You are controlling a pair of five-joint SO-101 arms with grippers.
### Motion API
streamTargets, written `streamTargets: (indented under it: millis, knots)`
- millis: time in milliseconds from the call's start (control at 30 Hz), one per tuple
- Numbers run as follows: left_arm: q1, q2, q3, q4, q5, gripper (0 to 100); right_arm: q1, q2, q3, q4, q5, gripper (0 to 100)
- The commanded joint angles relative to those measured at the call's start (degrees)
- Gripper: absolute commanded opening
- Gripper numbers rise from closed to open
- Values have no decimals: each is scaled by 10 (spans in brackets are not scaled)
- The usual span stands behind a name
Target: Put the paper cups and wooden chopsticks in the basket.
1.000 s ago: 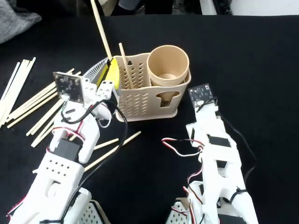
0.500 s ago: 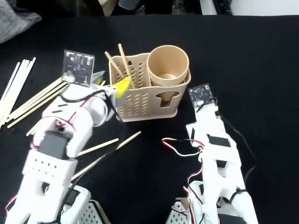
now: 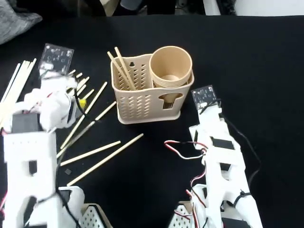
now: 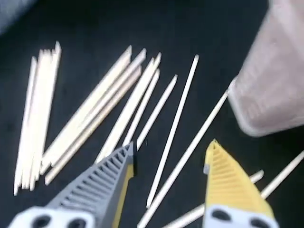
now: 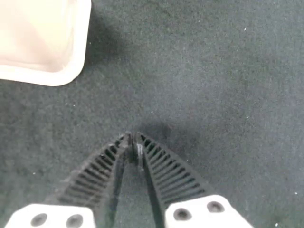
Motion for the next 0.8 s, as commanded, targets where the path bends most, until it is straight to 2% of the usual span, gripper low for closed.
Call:
streamTargets:
  millis: [0, 200, 500, 633, 767]
  knots:
    - [-22, 148, -50, -25, -30, 245, 8, -13, -2, -6, 7, 12]
    - [-22, 360, -120, -84, -74, 244, 8, -13, -2, -6, 7, 12]
    - [-25, 610, -303, -86, -109, 241, 8, -13, -2, -6, 7, 12]
    - [-29, 679, -357, -84, -115, 161, 8, -13, -2, -6, 7, 12]
    - [-24, 707, -384, -30, -175, 89, 8, -13, -2, -6, 7, 12]
